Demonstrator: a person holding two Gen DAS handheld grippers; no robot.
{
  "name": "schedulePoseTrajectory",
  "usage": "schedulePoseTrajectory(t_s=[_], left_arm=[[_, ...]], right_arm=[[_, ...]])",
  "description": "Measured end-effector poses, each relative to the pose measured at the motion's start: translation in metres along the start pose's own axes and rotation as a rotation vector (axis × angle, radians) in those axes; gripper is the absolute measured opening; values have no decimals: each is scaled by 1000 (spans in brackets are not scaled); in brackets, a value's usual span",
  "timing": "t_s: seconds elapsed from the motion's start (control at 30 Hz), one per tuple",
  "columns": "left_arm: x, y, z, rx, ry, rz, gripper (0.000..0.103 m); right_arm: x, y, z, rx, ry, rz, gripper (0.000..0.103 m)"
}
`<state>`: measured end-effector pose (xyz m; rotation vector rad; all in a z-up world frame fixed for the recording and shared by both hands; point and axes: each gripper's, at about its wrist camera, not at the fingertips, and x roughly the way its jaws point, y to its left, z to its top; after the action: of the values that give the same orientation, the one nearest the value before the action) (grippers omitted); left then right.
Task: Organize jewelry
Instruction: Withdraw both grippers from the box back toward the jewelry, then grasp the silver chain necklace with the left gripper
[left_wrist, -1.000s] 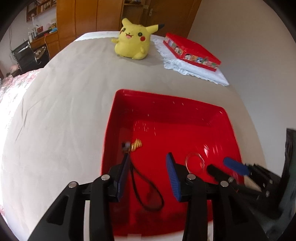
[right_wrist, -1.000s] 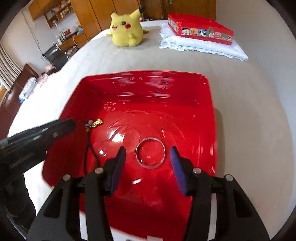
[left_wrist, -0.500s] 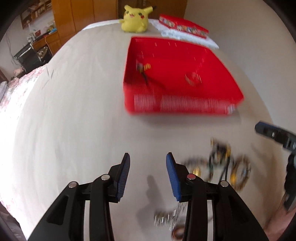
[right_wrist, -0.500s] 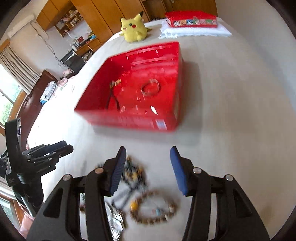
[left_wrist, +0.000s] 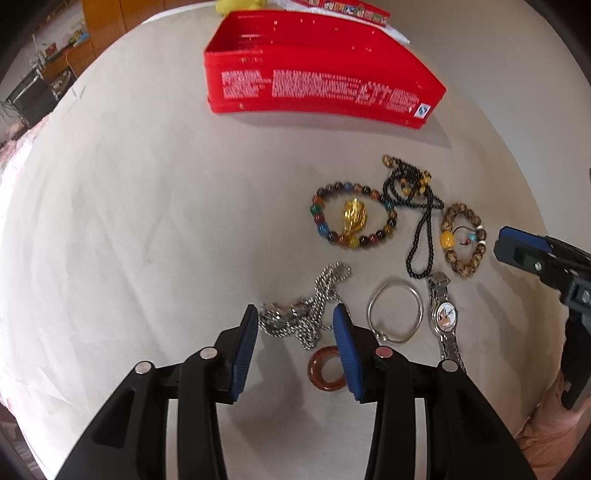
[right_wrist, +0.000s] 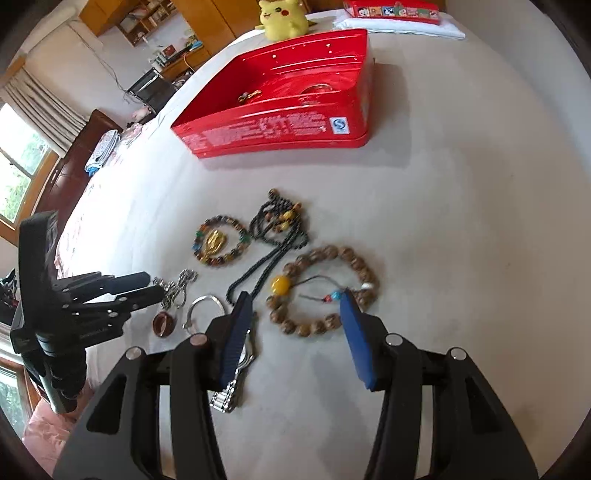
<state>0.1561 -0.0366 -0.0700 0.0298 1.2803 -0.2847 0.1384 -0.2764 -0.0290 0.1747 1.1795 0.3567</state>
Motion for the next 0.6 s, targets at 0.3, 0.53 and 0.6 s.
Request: schedulePoseTrajectory(t_s=[0.3,0.53,0.6], left_arm=[[12,-6,-4,-7,7,41,54],[18,-16,-7,6,-1,78,61],[19,-19,-8,9,-12,85,52]], right_arm=[[4,5,-8,-5,8,30,50],[9,6,-8,-1,17,38,50],[10,8,-9,-4,18,41,50]])
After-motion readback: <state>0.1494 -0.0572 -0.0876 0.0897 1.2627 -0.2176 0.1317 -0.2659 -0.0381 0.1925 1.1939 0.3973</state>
